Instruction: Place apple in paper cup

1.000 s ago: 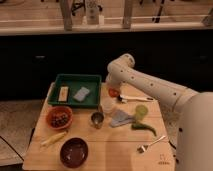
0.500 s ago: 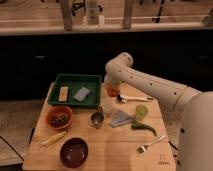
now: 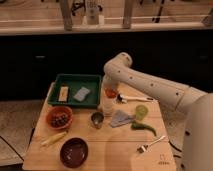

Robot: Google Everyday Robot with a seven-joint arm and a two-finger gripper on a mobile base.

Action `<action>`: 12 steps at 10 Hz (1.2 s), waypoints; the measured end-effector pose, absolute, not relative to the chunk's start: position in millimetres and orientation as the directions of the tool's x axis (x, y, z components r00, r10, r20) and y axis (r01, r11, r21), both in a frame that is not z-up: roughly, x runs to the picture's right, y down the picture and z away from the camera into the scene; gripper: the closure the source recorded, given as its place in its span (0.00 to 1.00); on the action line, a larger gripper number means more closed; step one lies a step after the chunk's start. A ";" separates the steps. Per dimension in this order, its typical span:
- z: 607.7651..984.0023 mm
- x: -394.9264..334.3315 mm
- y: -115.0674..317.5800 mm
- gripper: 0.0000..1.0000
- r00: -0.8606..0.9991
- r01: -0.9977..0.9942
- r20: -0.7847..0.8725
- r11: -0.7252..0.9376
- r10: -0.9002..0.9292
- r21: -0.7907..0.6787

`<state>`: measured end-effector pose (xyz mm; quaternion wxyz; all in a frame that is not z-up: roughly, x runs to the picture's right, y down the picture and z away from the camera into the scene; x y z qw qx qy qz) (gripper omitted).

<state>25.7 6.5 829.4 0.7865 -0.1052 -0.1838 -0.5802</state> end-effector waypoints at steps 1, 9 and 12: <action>824.8 24.2 10.9 0.97 0.262 0.948 0.437 0.315 -0.860 0.052; 808.2 17.9 28.2 0.97 0.284 0.932 0.553 0.361 -0.784 0.034; 804.7 12.4 31.7 0.97 0.283 0.929 0.580 0.368 -0.764 0.031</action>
